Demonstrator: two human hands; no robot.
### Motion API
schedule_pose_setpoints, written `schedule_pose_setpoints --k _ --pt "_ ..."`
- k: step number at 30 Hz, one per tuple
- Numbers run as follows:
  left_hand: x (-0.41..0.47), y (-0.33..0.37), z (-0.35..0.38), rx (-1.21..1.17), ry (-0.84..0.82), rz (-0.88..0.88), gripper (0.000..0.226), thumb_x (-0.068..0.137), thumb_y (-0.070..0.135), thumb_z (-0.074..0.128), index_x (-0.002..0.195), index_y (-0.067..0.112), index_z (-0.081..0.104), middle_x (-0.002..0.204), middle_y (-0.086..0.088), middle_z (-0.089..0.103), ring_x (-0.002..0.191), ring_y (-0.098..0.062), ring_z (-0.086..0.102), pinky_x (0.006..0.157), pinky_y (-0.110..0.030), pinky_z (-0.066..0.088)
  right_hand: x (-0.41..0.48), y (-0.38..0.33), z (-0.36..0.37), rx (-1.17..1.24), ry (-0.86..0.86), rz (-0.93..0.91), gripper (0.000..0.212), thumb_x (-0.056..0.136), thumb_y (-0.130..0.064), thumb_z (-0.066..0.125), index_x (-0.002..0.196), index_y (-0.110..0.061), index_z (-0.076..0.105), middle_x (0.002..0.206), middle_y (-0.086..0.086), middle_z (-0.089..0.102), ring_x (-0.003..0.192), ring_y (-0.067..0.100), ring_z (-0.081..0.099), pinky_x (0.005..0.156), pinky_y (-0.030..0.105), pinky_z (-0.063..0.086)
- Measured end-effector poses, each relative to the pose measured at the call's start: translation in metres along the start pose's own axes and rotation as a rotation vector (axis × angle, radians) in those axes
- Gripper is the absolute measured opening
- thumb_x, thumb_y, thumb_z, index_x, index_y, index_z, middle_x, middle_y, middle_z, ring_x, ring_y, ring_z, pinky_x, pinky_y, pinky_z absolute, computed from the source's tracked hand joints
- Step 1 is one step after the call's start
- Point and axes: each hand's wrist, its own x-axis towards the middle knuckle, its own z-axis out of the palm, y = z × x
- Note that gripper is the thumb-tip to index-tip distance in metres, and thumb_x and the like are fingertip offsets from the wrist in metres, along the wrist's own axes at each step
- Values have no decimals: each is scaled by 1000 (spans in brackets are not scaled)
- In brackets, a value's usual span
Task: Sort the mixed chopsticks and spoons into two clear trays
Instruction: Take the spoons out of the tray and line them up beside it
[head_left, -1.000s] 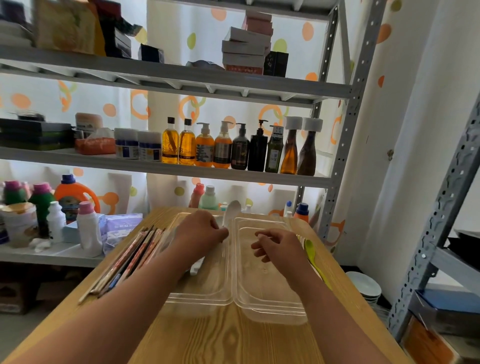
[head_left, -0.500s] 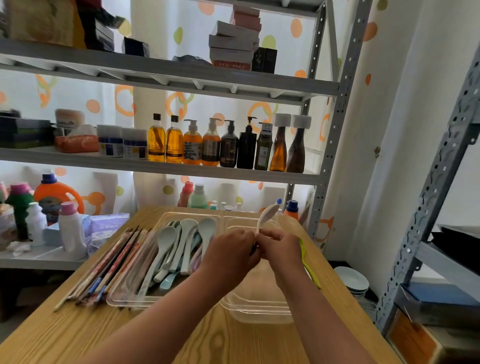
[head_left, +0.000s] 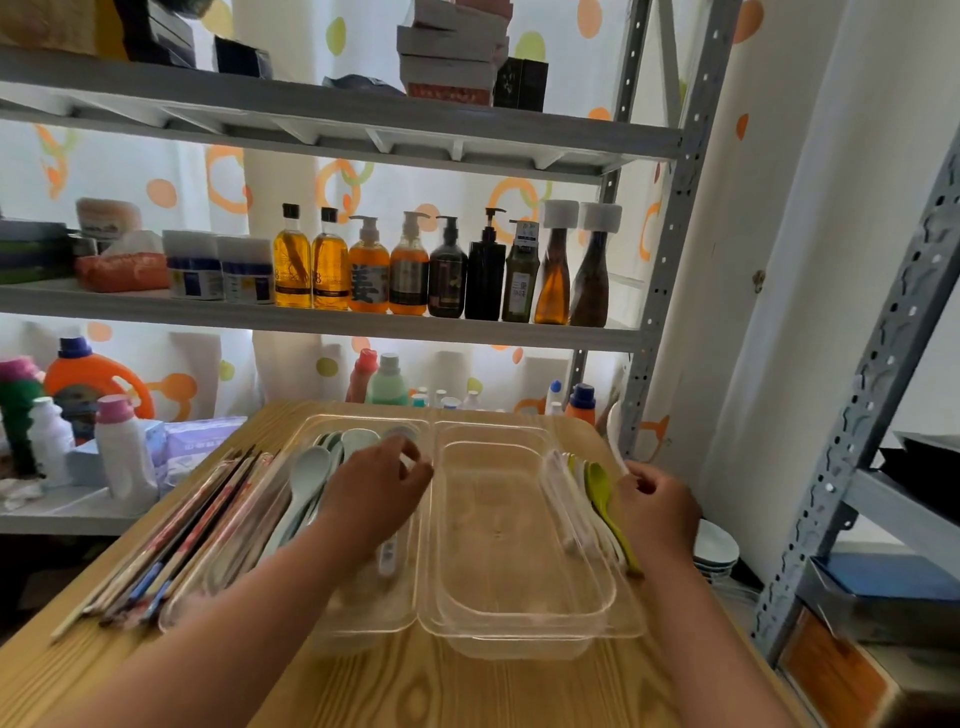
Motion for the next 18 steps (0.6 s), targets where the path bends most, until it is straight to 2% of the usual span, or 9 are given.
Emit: schedule_pose_setpoints --k 2,6,11,13,18 --pt "-2 -5 5 9 -44 -21 17 93 45 51 98 29 53 94 4 67 80 -12 63 79 -34 55 3 16 1 -60 -8 14 26 89 -9 55 109 -2 69 101 18 70 89 31 62 70 26 39" --pt "-5 -6 8 31 -65 -33 23 93 46 48 105 27 52 92 2 65 78 -14 62 79 -35 55 2 30 0 -141 -50 24 25 88 -10 57 106 1 69 99 21 69 90 33 61 68 27 36" --pt "-8 -6 10 60 -103 -33 29 89 50 53 107 28 50 97 2 66 81 -15 63 78 -36 55 1 41 3 -227 -138 60 28 91 -12 54 115 -3 65 113 17 66 103 32 61 86 33 45" --pt "-8 -6 9 64 -129 -29 30 88 49 54 109 27 50 98 1 67 83 -16 63 80 -38 55 0 40 2 -236 -155 61 28 91 -12 54 115 -4 66 112 17 67 100 32 62 85 32 45" --pt "-8 -6 8 77 -177 -10 32 91 46 53 115 25 50 103 0 66 82 -15 61 79 -32 53 -1 36 -1 -234 -229 65 27 91 -13 55 114 -5 66 116 15 66 107 31 58 89 33 44"
